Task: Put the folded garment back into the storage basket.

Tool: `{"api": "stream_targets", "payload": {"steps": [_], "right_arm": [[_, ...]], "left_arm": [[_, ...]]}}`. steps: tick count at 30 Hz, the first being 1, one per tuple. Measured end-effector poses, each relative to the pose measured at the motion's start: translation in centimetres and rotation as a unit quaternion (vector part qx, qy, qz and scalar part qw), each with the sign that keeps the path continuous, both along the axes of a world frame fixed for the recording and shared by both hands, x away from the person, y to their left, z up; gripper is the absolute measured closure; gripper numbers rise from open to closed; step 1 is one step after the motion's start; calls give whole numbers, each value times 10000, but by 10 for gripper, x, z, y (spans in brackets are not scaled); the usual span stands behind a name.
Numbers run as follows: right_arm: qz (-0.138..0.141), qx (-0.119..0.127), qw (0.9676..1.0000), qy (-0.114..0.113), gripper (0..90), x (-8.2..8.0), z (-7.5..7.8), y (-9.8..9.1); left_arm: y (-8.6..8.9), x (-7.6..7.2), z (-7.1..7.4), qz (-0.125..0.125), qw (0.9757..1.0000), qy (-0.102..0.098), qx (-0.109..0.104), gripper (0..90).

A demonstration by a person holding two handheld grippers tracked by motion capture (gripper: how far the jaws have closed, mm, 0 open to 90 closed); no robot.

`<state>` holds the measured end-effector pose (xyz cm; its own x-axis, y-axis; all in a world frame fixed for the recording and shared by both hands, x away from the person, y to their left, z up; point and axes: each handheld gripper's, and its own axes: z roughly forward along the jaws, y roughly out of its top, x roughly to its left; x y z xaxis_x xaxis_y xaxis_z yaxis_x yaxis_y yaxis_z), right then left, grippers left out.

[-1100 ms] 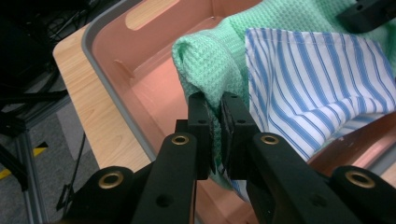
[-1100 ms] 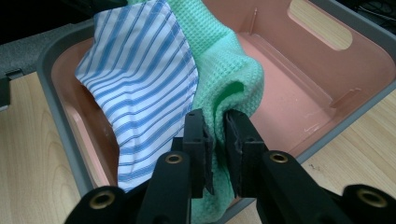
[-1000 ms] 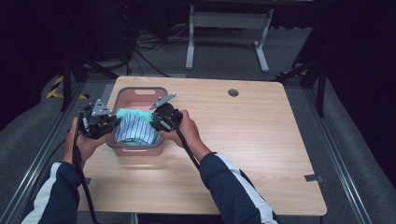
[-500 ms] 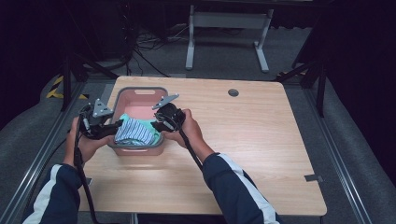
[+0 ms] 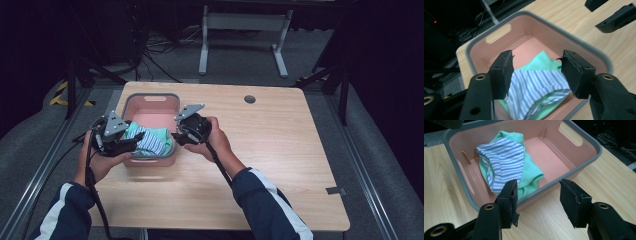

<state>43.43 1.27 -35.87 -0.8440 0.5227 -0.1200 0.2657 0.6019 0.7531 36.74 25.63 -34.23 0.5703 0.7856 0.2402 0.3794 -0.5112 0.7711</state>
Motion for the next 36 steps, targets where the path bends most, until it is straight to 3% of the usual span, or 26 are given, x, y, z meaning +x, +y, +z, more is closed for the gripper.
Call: {"api": "stream_targets", "payload": {"steps": [10, 20, 29, 36], "right_arm": [[-193, -187, 9995, -158, 433, -7, 3, -30], [-358, -334, 9982, -346, 390, -19, 6, -69], [-424, -550, 9969, -375, 354, -32, 2, -99], [-463, -673, 9959, -394, 343, -41, -5, -118]], "left_arm": [[-25, -14, 0, -251, 9996, -56, -79, 336], [-47, -27, -1, -533, 9986, -58, -19, 307], [-65, -34, -12, -746, 9972, -18, 55, 295], [-71, -35, -24, -751, 9970, 35, 174, 290]]}}
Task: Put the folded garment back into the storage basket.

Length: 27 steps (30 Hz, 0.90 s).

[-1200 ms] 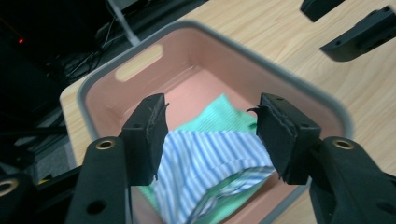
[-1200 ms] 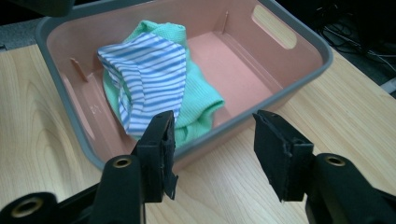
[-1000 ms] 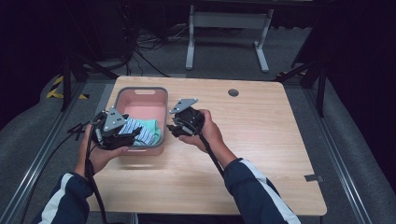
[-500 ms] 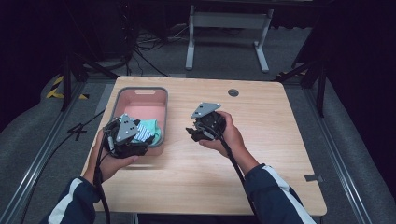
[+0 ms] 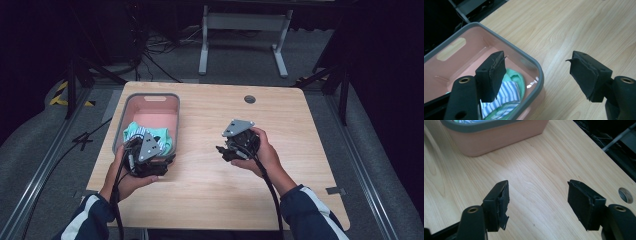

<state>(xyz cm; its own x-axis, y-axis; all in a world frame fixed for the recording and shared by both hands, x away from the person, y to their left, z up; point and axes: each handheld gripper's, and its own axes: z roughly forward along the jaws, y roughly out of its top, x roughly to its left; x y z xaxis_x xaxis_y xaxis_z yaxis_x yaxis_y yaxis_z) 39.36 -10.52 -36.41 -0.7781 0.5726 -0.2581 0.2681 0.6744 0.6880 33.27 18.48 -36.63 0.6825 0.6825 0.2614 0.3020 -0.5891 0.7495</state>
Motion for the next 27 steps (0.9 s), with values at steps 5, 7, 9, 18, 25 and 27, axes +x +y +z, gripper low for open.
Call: {"api": "stream_targets", "payload": {"steps": [5, 7, 9, 18, 25, 27], "right_arm": [[-18, -79, 10000, 11, 337, -5, -6, -12], [-76, -125, 9999, 47, 331, -8, -10, -20], [-79, -138, 9999, 29, 332, -8, -12, -23], [-284, -229, 9993, 122, 319, -17, -29, -49], [-406, -304, 9985, 188, 312, -26, -40, -64], [-436, -281, 9985, 198, 312, -31, -45, -73]], "left_arm": [[-5, -3, -4, -93, 9999, 0, 40, 274], [-8, -4, -7, -90, 9999, -2, 50, 241], [-11, -6, -10, -149, 9998, -2, 151, 238], [-27, -18, -29, -562, 9969, 204, 515, 186], [-30, -21, -43, -711, 9946, 357, 670, 183], [-31, -21, -52, -753, 9939, 404, 698, 183]]}}
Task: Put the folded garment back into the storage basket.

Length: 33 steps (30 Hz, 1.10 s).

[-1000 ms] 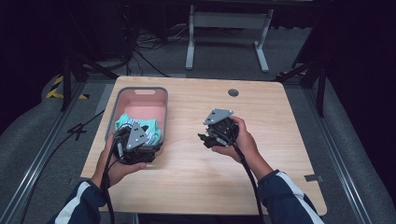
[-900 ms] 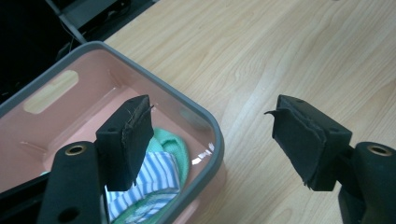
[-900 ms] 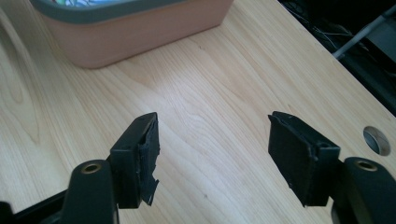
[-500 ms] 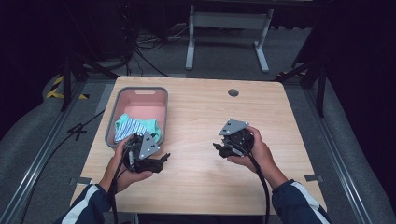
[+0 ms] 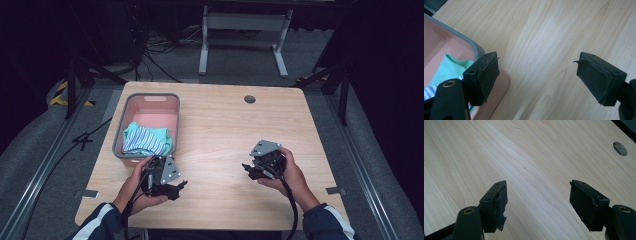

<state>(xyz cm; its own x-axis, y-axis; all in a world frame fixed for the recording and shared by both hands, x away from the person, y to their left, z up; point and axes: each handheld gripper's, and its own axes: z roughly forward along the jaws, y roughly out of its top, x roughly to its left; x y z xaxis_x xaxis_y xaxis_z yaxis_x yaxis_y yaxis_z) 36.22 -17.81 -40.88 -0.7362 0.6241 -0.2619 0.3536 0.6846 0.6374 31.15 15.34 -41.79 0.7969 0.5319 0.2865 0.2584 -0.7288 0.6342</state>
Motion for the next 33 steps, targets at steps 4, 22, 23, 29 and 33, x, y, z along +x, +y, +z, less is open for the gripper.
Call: {"api": "stream_targets", "payload": {"steps": [4, 22, 23, 29, 33], "right_arm": [[-12, -16, 10000, 22, 310, -6, -7, -9], [-337, 310, 9988, 152, 277, -35, -46, -70], [-400, 345, 9985, 166, 268, -38, -50, -75], [-568, 651, 9959, 269, 247, -46, -58, -91], [-668, 759, 9942, 361, 246, -51, -65, -99]], "left_arm": [[-1, 0, -9, -28, 9999, 95, 105, 183], [-1, 2, -43, -206, 9986, 468, 136, 183], [0, 2, -46, -208, 9983, 525, 142, 180], [4, 3, -50, -233, 9977, 632, -12, 175], [10, 4, -56, -111, 9965, 733, -392, 161]]}}
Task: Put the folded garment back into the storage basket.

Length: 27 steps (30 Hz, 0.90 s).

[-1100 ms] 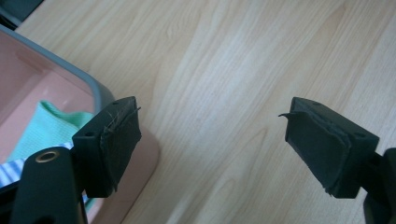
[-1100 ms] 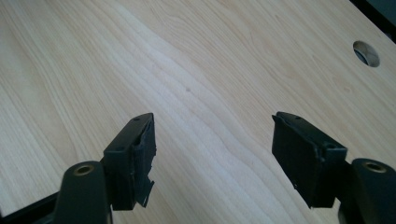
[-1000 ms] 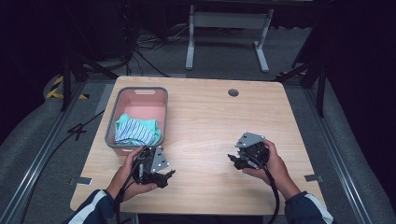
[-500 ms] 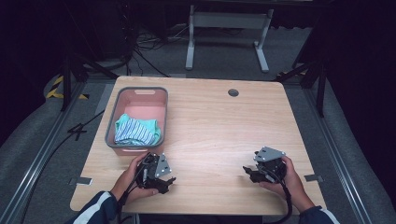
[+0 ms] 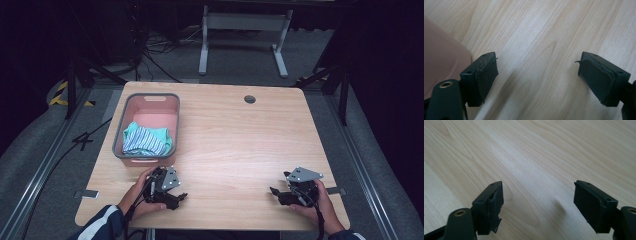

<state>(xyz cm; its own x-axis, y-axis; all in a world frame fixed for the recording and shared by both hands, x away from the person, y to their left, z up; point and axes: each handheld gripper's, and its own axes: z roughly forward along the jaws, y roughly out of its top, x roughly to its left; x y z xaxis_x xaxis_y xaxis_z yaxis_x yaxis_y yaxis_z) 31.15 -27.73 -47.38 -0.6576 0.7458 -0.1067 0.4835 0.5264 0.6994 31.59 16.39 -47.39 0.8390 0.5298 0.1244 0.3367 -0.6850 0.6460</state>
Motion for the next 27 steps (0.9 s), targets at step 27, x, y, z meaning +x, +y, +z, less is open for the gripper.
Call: {"api": "stream_targets", "payload": {"steps": [27], "right_arm": [[-334, 604, 9975, 152, 202, -5, -13, -21]], "left_arm": [[10, 5, -10, 374, 9963, 457, -622, 134]]}}
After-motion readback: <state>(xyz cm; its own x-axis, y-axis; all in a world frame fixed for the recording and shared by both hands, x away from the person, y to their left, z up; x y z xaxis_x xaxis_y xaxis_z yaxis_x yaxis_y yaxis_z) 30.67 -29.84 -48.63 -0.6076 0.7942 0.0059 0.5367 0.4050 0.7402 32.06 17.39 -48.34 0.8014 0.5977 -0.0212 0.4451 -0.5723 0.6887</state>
